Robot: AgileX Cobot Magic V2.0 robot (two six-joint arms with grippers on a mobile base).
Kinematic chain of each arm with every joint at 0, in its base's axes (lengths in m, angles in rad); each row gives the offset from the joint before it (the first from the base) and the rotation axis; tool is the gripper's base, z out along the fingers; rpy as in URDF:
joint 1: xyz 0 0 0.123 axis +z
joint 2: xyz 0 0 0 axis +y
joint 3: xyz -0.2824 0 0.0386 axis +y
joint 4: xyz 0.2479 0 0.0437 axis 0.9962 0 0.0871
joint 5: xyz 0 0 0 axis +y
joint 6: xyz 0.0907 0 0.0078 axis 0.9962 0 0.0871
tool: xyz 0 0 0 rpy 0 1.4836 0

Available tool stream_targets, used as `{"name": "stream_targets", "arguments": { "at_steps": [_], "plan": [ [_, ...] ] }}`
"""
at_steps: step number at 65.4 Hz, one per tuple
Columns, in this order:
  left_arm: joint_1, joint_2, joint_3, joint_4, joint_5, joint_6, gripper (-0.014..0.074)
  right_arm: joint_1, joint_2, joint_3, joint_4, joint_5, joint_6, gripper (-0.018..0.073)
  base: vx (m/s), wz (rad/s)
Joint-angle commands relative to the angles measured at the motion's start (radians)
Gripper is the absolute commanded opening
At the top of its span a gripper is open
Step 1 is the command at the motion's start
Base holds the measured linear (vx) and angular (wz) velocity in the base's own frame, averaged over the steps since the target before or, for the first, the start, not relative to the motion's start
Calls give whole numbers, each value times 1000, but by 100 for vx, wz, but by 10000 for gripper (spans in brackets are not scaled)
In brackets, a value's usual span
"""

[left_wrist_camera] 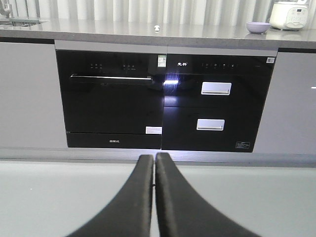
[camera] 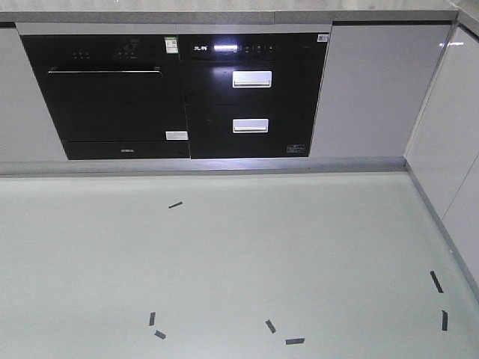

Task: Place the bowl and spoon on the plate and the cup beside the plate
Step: 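Drive the base toward the black appliance cabinet, both grippers held closed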

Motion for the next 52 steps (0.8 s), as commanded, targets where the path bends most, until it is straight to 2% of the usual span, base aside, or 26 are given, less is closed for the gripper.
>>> {"name": "stream_targets", "arguments": {
  "at_steps": [1, 52],
  "plan": [
    [4, -6, 31, 0, -70, -10, -6, -3, -6, 0, -9, -70, -1, 15, 2, 1],
    [4, -6, 31, 0, -70, -10, -6, -3, -6, 0, -9, -69, -1, 15, 5, 1]
  ]
}}
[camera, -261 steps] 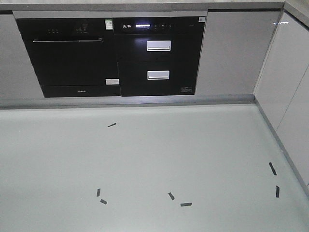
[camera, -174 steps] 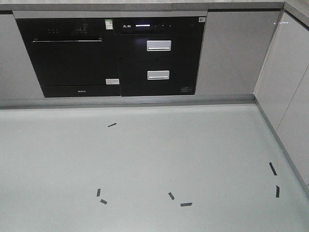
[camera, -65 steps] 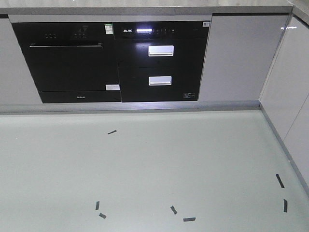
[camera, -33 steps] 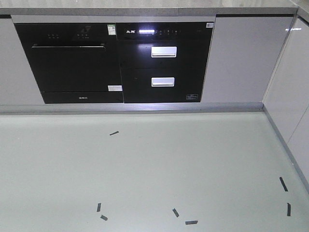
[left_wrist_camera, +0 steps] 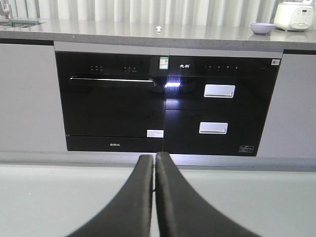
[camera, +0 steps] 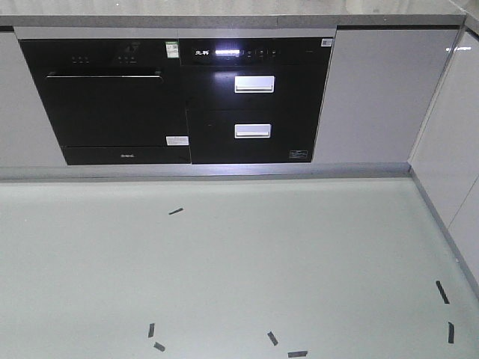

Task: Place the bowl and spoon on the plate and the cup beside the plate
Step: 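Drive the base toward the black appliance cabinet, both grippers held closed, then drive the base closer to the counter holding the spoon and bowl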

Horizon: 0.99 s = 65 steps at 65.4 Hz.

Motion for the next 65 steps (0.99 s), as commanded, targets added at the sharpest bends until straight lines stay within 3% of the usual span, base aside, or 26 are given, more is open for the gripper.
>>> {"name": "stream_targets", "arguments": {
  "at_steps": [1, 65],
  "plan": [
    [4, -6, 31, 0, -70, -10, -6, -3, -6, 0, -9, -69, -1, 15, 9, -5],
    [4, -6, 31, 0, -70, -10, -6, -3, -6, 0, -9, -69, -1, 15, 12, -4]
  ]
}}
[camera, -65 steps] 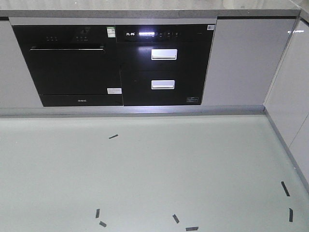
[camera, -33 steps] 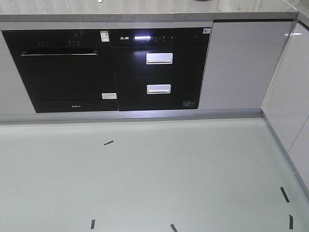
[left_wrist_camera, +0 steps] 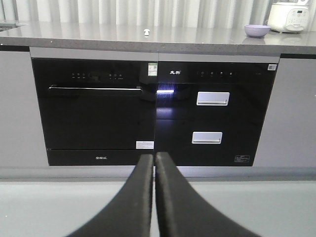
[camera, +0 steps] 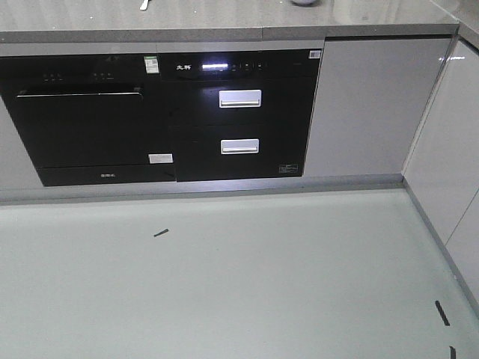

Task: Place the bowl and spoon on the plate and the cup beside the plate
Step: 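Drive the base closer to the counter holding the spoon and bowl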

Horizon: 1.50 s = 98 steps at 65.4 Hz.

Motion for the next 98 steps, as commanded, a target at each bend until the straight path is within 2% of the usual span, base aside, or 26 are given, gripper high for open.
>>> {"name": "stream_targets", "arguments": {
  "at_steps": [1, 98],
  "plan": [
    [4, -6, 31, 0, -70, -10, -6, -3, -6, 0, -9, -69, -1, 15, 14, -4],
    [4, -6, 31, 0, -70, -10, -6, -3, -6, 0, -9, -69, -1, 15, 11, -1]
  ]
}}
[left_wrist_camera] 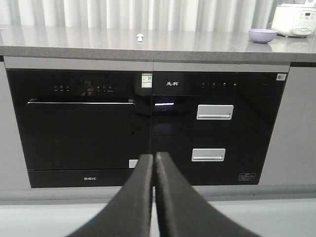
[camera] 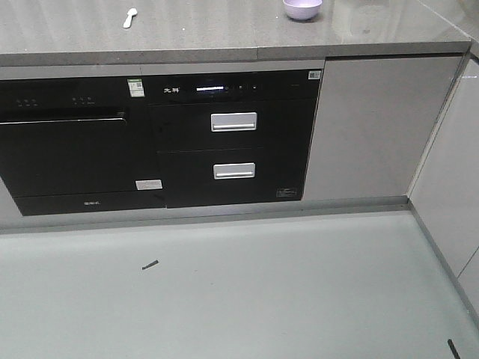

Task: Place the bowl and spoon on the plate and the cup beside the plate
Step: 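Drive the base closer to the counter holding the spoon and bowl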

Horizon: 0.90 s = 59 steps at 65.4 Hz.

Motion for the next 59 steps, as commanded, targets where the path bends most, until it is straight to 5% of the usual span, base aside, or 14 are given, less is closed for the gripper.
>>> {"name": "stream_targets", "arguments": {
  "at_steps": [1, 59],
  "plan": [
    [4, -6, 31, 0, -70, -10, -6, -3, -6, 0, -9, -69, -1, 15, 8, -1],
    [4, -6, 31, 0, -70, -10, -6, -3, -6, 0, -9, -70, -1, 15, 6, 0]
  ]
}}
